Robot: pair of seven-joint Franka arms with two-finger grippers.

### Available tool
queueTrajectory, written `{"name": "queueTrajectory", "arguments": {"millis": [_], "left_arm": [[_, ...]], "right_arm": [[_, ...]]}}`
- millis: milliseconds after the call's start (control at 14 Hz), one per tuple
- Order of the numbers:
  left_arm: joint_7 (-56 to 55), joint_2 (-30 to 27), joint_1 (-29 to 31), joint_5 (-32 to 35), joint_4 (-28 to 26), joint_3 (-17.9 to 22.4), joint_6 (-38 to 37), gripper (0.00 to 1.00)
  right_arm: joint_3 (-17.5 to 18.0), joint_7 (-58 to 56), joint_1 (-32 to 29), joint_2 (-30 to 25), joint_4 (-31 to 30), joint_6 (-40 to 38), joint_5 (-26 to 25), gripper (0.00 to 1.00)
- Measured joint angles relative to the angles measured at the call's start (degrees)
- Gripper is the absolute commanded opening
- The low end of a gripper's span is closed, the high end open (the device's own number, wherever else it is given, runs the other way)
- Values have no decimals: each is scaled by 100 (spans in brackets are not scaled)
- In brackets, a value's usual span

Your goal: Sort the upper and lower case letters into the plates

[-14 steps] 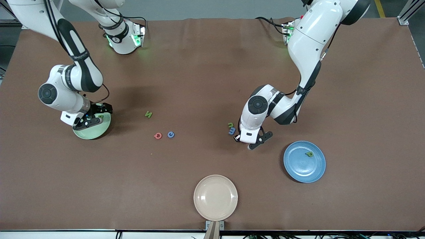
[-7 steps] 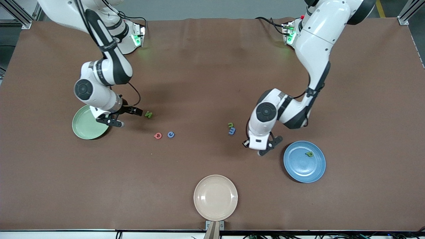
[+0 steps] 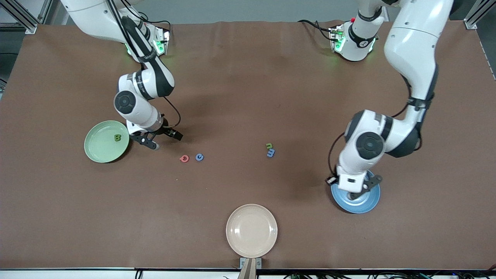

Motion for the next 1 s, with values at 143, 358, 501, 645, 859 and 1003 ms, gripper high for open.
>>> {"name": "queueTrajectory", "arguments": {"millis": [143, 358, 501, 645, 859, 1003], "left_arm": [[185, 118, 219, -14, -52, -11, 2, 32], [154, 333, 209, -72, -57, -60, 25, 100], [117, 334, 193, -81, -42, -75, 25, 100], [108, 292, 185, -89, 2, -87, 3, 100], [-388, 204, 75, -214, 11, -264, -51, 100], [-963, 206, -94, -239, 1, -448, -57, 99]], "right_arm": [[-6, 39, 71, 147, 1, 77, 1, 86], [-22, 39, 91, 198, 1, 85, 1, 71], [-28, 36, 92, 203, -1, 84, -11, 64], [-29, 33, 94, 221, -12, 83, -74, 60], [-31, 31, 97, 217, -8, 85, -256, 49], [-35, 31, 99, 211, -7, 83, -292, 34]]}}
